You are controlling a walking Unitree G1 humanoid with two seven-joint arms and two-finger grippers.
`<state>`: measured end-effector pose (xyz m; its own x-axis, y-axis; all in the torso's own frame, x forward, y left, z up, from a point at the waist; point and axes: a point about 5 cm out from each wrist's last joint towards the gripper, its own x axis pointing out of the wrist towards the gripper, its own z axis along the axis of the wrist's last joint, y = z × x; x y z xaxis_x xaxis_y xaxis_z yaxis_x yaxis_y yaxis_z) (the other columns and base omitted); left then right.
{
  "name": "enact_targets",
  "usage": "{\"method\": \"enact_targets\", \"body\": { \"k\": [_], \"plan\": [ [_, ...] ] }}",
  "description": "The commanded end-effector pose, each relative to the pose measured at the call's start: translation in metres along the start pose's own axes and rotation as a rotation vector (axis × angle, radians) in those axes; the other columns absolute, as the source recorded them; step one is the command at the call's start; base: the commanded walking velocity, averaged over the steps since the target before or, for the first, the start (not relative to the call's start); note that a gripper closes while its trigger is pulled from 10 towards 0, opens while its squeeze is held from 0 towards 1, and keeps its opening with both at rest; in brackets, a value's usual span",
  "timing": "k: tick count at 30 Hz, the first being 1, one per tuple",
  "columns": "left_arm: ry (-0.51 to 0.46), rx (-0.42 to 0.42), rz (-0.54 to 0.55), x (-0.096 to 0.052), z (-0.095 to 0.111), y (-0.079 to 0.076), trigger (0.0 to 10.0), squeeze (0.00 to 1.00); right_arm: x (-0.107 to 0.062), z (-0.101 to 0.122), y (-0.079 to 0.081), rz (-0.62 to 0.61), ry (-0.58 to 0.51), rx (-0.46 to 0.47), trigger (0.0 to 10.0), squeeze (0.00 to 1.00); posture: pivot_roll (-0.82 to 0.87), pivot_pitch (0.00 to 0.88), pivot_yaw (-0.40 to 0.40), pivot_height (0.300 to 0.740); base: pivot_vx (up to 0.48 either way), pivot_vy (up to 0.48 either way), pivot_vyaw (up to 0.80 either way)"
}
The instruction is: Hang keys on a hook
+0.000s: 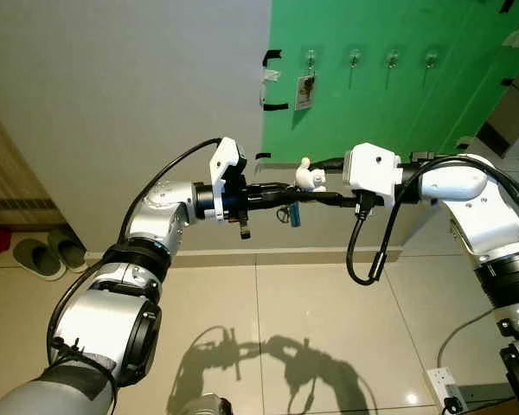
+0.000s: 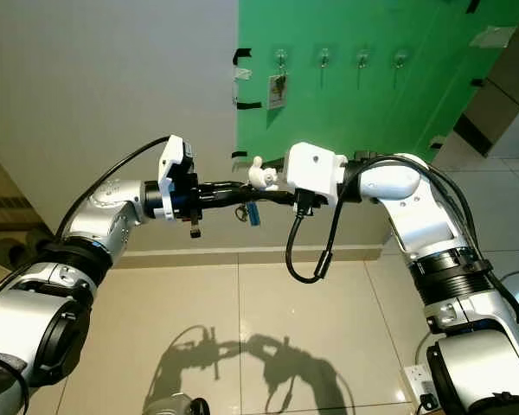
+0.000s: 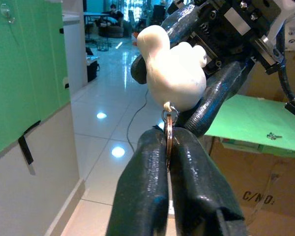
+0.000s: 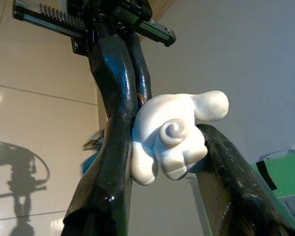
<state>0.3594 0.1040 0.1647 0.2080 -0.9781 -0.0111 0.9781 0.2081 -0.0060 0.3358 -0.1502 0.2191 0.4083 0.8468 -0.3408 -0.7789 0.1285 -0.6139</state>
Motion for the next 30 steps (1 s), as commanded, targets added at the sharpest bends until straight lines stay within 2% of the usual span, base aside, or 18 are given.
{"method": "enact_targets", "body": {
  "k": [1, 12, 13, 20, 25, 26, 30],
  "plan": [
    [-0.003, 0.017, -0.014, -0.001, 0.007, 0.002, 0.0, 0.00, -0.004, 0.001, -0.002, -0.042, -0.016, 0.018, 10.0, 0.00, -0.08, 0.000, 0.019, 0.740, 0.000, 0.000, 0.00],
    [0.016, 0.010, -0.050, -0.004, 0.004, 0.000, 0.0, 0.00, -0.005, -0.004, -0.002, -0.069, -0.011, 0.062, 10.0, 0.00, -0.07, 0.000, 0.020, 0.740, 0.000, 0.000, 0.00],
    [0.018, 0.010, -0.052, -0.004, 0.004, 0.000, 0.0, 0.00, -0.006, -0.004, -0.003, -0.085, -0.015, 0.076, 10.0, 1.00, -0.07, 0.000, 0.019, 0.740, 0.000, 0.000, 0.00],
    [0.017, 0.006, -0.058, -0.003, 0.003, -0.001, 0.0, 0.00, -0.008, -0.009, -0.008, -0.156, -0.031, 0.158, 10.0, 1.00, -0.07, 0.000, 0.013, 0.740, 0.000, 0.000, 0.00],
    [0.002, 0.002, -0.047, -0.001, 0.003, -0.002, 0.0, 0.00, -0.012, -0.017, -0.017, -0.344, -0.102, 0.356, 10.0, 1.00, -0.07, 0.000, 0.005, 0.740, 0.000, 0.000, 0.00],
    [0.002, 0.002, -0.047, -0.001, 0.003, -0.002, 0.0, 0.00, -0.012, -0.017, -0.017, -0.344, -0.102, 0.356, 10.0, 1.00, -0.07, 0.000, 0.005, 0.740, 0.000, 0.000, 0.00],
    [-0.011, -0.014, -0.036, 0.001, 0.000, -0.004, 0.0, 0.00, -0.013, -0.029, -0.016, -0.529, -0.167, 0.556, 10.0, 1.00, -0.07, 0.000, -0.005, 0.740, 0.000, 0.000, 0.00]
  ]
}}
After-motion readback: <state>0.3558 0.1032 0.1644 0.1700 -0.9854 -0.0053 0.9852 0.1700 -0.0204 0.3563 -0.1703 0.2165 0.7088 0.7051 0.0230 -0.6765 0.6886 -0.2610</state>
